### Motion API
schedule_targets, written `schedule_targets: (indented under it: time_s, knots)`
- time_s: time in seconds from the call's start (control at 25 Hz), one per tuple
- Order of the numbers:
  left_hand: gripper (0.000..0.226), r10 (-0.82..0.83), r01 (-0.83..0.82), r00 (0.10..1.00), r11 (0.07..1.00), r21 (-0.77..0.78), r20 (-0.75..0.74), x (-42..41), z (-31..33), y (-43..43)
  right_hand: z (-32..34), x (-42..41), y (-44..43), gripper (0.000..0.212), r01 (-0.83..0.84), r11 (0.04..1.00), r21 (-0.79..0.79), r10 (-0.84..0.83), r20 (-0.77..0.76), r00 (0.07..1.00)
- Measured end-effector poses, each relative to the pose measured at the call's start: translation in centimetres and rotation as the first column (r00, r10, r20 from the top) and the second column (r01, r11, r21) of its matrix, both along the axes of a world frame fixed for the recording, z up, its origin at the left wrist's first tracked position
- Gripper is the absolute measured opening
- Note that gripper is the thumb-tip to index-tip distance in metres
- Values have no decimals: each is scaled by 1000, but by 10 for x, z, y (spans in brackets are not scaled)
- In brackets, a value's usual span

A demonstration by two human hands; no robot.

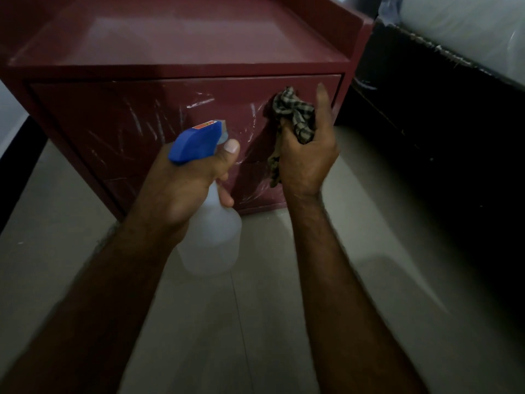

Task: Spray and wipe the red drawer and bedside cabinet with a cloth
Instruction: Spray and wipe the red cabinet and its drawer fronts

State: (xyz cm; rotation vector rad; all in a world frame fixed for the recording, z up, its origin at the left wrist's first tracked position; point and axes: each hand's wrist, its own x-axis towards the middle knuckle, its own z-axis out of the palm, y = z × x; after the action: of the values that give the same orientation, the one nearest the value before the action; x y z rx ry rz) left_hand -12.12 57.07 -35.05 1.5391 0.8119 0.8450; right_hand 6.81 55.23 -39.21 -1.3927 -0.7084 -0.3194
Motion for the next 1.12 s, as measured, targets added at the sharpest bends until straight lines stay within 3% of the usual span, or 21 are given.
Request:
schedule_targets:
  time_s: [0.16,0.32,0.44,0.72,0.92,1.12]
  knots:
    - [36,-16,16,1000,1000,7,6,-3,1,0,4,21,-10,67,60,997,51,-55,-100,994]
    - [39,-6,6,1000,1000,0,2,-4,1,1,2,-2,0,65,30,999,24,-29,-50,998]
    - [27,-3,3,1000,1000,5,5,-1,1,0,0,-15,5,65,-33,999,-27,34,34,999]
    - [15,32,-32,999,999,20,-21,-8,5,-1,3,-3,-3,69,27,999,23,-25,-94,995]
    - [7,43,-42,999,999,30,-29,-13,7,-1,-6,-40,11,66,-81,995,-52,82,6,997]
    - [11,48,-46,998,997,53,-32,-22,13,0,-1,-27,6,70,-16,1000,8,16,-101,995]
